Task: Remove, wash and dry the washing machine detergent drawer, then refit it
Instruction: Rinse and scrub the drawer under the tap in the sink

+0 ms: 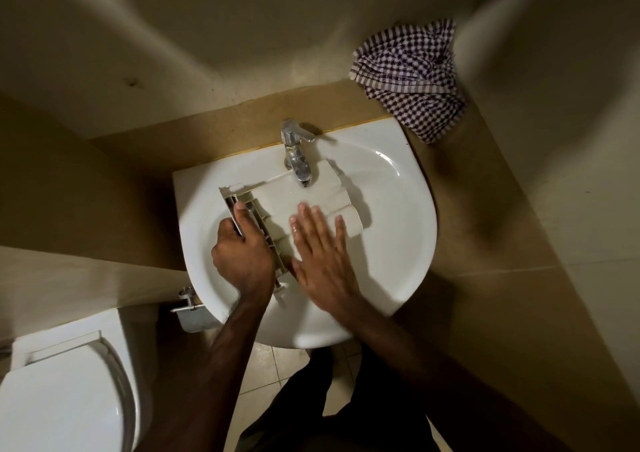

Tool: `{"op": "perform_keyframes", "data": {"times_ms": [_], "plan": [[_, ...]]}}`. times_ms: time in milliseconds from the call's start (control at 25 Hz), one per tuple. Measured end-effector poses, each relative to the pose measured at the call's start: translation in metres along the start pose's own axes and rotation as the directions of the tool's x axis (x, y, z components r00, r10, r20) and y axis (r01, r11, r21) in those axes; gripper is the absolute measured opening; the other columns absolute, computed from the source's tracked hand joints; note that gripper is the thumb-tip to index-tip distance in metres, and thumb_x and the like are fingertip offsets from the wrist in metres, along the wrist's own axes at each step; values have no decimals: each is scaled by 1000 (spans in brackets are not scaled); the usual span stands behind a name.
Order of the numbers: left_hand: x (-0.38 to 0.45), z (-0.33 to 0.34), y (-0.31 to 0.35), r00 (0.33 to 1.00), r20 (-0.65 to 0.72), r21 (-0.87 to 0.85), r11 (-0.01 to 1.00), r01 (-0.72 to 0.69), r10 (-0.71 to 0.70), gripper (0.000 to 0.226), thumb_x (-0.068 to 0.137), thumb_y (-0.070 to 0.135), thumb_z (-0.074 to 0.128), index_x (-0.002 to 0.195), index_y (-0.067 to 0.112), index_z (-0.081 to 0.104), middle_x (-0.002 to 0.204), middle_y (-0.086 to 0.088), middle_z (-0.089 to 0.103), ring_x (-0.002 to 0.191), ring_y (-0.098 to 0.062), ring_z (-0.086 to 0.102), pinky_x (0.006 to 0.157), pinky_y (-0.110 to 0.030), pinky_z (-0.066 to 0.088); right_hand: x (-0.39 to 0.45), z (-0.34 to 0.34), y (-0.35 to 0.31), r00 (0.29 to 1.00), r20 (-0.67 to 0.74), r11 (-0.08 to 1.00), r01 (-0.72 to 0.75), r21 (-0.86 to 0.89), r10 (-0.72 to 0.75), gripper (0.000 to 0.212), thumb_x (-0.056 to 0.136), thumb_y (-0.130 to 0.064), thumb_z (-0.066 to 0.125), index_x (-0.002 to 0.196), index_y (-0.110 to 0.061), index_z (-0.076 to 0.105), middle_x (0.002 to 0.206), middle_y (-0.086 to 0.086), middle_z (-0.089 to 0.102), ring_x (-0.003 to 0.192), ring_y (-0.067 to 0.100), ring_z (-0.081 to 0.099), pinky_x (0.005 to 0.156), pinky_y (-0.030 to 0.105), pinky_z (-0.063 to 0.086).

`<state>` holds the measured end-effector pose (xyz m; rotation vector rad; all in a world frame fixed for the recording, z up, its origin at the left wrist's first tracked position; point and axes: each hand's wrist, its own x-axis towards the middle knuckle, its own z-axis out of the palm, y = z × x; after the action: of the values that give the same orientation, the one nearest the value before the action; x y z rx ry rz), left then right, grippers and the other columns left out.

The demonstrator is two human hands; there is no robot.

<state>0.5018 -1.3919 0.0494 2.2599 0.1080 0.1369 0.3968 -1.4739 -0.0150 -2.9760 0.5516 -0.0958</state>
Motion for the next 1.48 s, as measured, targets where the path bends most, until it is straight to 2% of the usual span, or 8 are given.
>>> {"op": "perform_keyframes", "data": {"times_ms": [160,360,560,680,840,1240,1360,1480], "plan": [[-2,-2,0,996,-31,-20,996,86,-87,63,105,59,40,70,8,54,60,-4,53,61,-28,50,59,-34,32,-31,9,12,987,-2,983,-161,86,162,70,112,-48,32,169,-20,5,177,9,-8,164,27,-5,130,58,11],[-9,-3,3,993,-25,-52,992,115,-117,62,105,58,40,70,8,55,58,4,49,59,-21,48,60,-33,33,-10,-2,-15,783,232,569,-590,573,578,78,107,-61,21,164,-21,-15,172,4,-27,163,28,-9,130,55,21],[-7,-8,8,992,36,-63,990,127,-125,62,106,57,39,65,10,46,55,-1,46,52,-14,41,57,-33,28,-19,-10,-25,841,104,754,-526,394,532,75,108,-63,29,168,-34,-4,175,4,-22,161,28,-19,125,56,-8],[-7,-10,8,991,90,-58,993,107,-102,62,106,54,41,62,11,40,54,-1,39,51,-14,34,53,-36,26,0,-14,15,667,299,429,-697,574,683,97,99,-73,47,169,-25,1,177,9,2,162,29,9,129,58,18],[-5,-17,9,985,162,-104,992,69,-51,60,107,50,44,60,14,35,54,1,35,50,-12,29,50,-29,25,11,-34,64,658,597,-146,-607,781,459,70,85,-46,86,143,-20,56,141,10,67,97,23,71,77,44,65],[35,-54,40,919,121,401,829,-390,374,63,102,53,52,59,10,64,48,-6,41,47,-22,37,57,-28,33,-20,-72,91,605,771,-163,-755,635,201,55,76,-60,87,119,-26,77,100,-2,75,49,11,40,81,51,66],[60,-29,83,716,170,275,665,-694,677,34,100,36,58,79,14,73,67,-11,67,55,-31,58,55,-28,35,-24,-85,96,530,812,-240,-778,581,246,65,73,-63,88,124,-26,72,114,-1,72,48,10,31,77,47,67],[90,15,122,260,674,41,316,-948,692,45,90,19,69,135,24,64,135,-5,67,125,-34,59,93,-43,52,-31,-97,104,453,844,-300,-795,528,286,62,73,-64,87,119,-26,67,125,0,67,51,8,25,75,42,66]]}}
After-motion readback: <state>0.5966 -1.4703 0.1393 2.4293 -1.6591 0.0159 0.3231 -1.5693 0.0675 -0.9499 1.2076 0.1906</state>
